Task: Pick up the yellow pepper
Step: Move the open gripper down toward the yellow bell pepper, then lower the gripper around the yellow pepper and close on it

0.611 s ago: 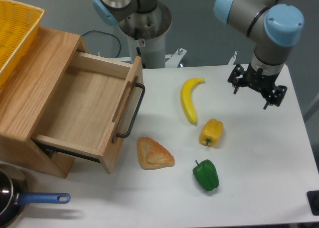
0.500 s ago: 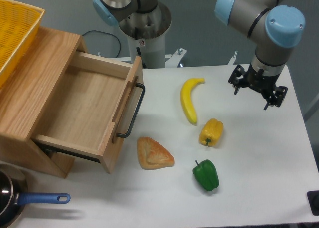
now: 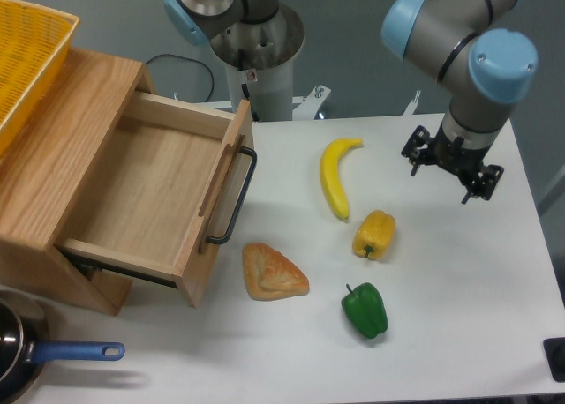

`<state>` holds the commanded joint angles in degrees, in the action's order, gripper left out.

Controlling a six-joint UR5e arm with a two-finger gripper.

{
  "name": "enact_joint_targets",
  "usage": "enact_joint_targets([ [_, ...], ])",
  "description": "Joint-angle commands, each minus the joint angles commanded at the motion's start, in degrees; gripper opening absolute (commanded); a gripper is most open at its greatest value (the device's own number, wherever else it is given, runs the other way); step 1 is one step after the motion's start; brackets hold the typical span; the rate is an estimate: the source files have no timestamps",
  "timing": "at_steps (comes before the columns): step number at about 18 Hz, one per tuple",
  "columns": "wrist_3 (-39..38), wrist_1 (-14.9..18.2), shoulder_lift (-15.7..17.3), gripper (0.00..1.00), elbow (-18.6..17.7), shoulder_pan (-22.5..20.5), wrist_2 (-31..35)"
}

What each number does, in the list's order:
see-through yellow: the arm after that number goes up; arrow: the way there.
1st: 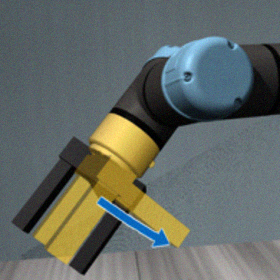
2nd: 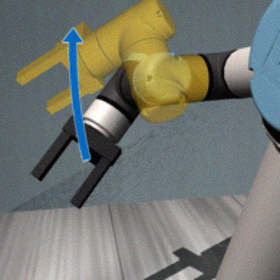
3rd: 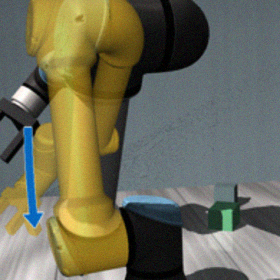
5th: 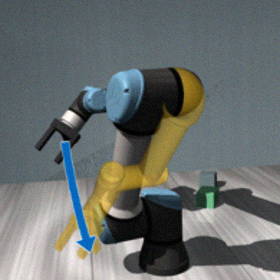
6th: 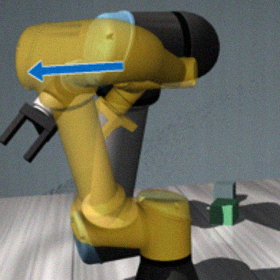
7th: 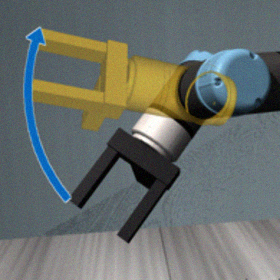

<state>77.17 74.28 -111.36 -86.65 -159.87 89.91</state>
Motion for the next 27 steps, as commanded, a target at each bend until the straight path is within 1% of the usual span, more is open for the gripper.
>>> enact_joint_targets([
  [1,-0.09,-2.10,0.26,1.00,-1.41,-0.53,-0.09],
  [3,-0.35,-4.66,0.62,1.00,-4.13,-1.76,-0.18],
  [4,-0.18,-5.11,0.70,1.00,-4.67,-1.76,-0.26],
  [8,-1.23,-5.20,0.35,1.00,-7.39,-1.76,-0.35],
  [11,-1.84,-5.37,-0.26,1.00,-7.92,-1.76,-2.45],
  [13,-5.52,-5.64,-0.52,1.00,-8.89,-2.02,-6.31],
  [15,-6.85,-7.04,-1.40,1.00,-9.15,-2.29,-8.43],
  [17,-7.21,-8.97,-2.28,1.00,-10.03,-2.29,-8.96],
  [20,-9.57,-12.31,-2.37,1.00,-11.96,-2.38,-9.57],
  [24,-12.04,-13.02,-2.55,1.00,-12.75,-1.85,-10.37],
  [27,-12.13,-13.11,-2.55,1.00,-13.02,-1.67,-10.55],
])
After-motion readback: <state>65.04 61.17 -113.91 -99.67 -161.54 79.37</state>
